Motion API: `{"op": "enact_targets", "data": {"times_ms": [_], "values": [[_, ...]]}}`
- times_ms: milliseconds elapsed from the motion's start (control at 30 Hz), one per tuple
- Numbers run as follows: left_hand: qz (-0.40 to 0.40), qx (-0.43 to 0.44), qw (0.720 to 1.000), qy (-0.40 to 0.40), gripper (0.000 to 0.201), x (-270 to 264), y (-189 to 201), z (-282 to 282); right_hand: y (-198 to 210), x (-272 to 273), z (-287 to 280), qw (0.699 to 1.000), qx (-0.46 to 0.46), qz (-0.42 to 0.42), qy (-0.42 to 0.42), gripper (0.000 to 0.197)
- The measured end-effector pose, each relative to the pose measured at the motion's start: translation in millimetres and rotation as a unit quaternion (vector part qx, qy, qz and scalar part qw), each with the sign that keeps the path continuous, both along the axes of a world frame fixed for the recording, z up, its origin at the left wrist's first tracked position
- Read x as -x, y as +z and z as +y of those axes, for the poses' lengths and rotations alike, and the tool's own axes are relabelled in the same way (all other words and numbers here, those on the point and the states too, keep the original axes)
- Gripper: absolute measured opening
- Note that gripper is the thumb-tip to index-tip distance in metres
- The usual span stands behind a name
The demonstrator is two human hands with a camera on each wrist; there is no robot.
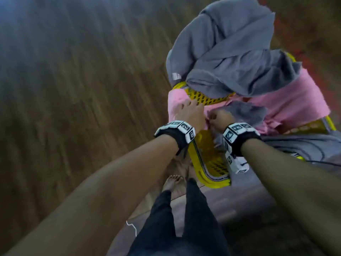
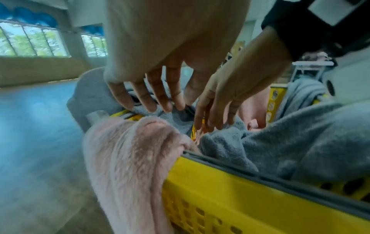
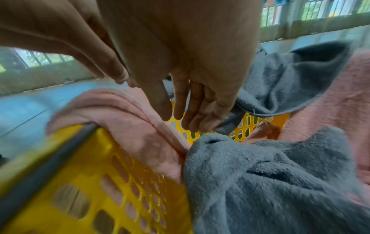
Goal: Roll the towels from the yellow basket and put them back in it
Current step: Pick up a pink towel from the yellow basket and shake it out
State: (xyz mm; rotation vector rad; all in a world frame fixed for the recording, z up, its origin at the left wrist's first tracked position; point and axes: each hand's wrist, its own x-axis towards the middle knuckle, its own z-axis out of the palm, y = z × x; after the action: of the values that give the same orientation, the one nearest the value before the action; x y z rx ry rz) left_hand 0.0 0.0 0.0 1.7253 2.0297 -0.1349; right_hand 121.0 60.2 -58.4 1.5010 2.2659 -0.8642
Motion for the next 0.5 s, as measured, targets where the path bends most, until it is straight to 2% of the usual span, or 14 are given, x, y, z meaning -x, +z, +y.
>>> {"op": "enact_targets", "data": {"times_ms": [67, 233, 400, 500], "values": [[0.069, 0.022, 0.995, -0.067, 0.046, -8, -15, 21, -13, 1, 17, 0.999, 0.018, -0.025, 0.028, 0.017], [0.163, 0.087, 0.972, -0.145, 0.038, -26, -59, 41, -34, 3, 30, 0.989, 0.053, -0.074, 0.115, 0.021], [0.196, 0.110, 0.960, -0.169, 0.037, -37, -82, 48, -52, 0, 26, 0.985, 0.051, -0.094, 0.133, 0.010], [0.167, 0.086, 0.971, -0.149, 0.030, -39, -81, 48, -54, -7, 24, 0.993, 0.049, -0.060, 0.087, 0.015]]}}
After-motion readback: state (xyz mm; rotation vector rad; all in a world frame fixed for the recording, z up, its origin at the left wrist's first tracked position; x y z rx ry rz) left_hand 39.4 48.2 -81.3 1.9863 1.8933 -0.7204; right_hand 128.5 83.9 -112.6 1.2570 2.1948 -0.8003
